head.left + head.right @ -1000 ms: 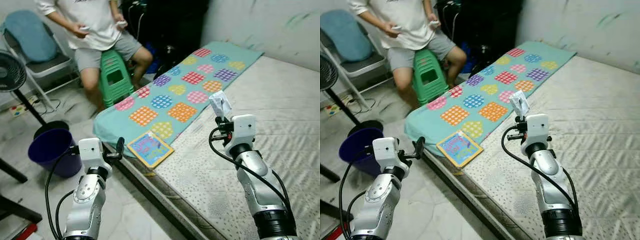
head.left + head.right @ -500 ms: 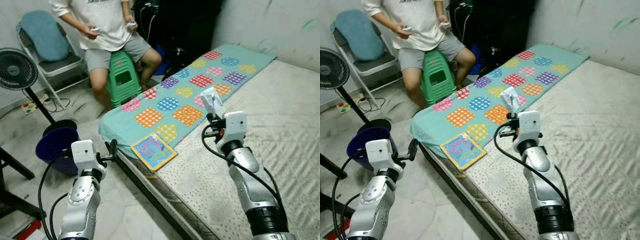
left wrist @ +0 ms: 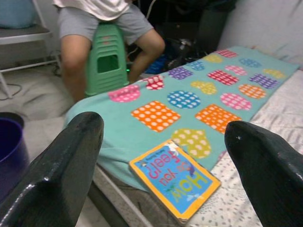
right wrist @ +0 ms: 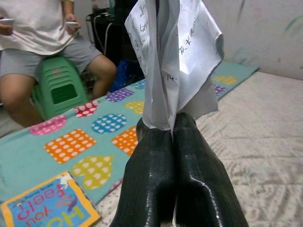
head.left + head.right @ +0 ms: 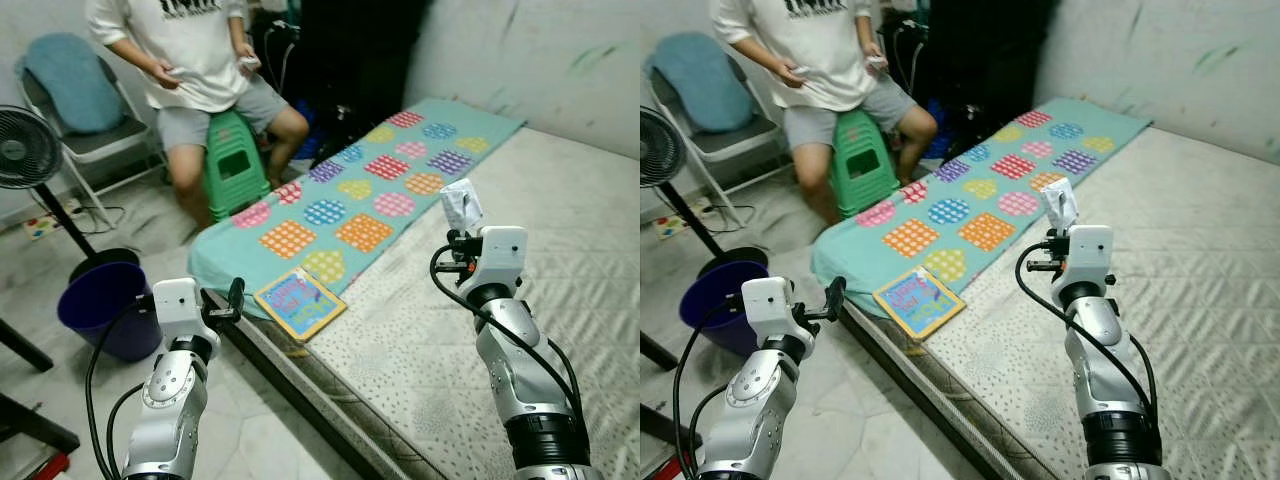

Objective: Clean up the room

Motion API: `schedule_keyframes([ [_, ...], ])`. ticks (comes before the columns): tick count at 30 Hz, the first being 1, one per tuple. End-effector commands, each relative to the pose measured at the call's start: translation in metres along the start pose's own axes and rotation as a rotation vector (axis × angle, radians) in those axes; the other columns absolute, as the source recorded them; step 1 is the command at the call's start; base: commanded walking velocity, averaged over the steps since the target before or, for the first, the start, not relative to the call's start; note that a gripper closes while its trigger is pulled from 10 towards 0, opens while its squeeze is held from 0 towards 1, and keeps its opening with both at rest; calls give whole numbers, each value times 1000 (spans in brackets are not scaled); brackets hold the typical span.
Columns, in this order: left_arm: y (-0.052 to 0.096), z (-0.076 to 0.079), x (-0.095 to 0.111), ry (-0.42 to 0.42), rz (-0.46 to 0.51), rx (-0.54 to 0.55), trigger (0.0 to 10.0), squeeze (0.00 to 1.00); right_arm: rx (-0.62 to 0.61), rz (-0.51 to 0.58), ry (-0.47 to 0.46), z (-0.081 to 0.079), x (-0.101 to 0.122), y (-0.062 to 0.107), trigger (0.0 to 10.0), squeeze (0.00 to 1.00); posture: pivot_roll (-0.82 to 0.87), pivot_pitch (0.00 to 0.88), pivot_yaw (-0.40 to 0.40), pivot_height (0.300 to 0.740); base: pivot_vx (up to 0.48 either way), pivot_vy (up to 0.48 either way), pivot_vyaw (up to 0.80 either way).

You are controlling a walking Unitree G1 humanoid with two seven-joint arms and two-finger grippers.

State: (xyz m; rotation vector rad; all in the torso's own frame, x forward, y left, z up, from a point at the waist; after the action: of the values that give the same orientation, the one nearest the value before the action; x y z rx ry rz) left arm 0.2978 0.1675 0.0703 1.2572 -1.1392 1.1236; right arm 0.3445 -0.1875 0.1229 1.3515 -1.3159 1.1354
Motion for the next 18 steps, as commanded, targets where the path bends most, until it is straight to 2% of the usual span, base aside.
schedule_keyframes([
  [1,0,-3,-2,0,-14,7,10000,0,15,4,-5,-6,3,-4,10000,0,-100,0,54,740,0,0,-781],
  [18,0,-2,-3,24,-23,-6,10000,0,13,9,-7,-7,3,-3,10000,0,-102,0,55,740,0,0,-786],
])
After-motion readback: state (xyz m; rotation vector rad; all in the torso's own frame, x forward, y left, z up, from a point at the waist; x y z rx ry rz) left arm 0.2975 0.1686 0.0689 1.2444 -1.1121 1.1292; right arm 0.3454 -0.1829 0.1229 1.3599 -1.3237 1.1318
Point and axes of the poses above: a point about 5 cm out from each wrist's last joint towards the gripper, its own y axis pointing back from the gripper into the wrist, its own x axis along the axis of the wrist's last joint, z = x × y, the point moved 2 cm from there along -y, pointing out of the wrist towards the gripper, and after that the axes turned 10 degrees about -y, right-handed, at the moved point
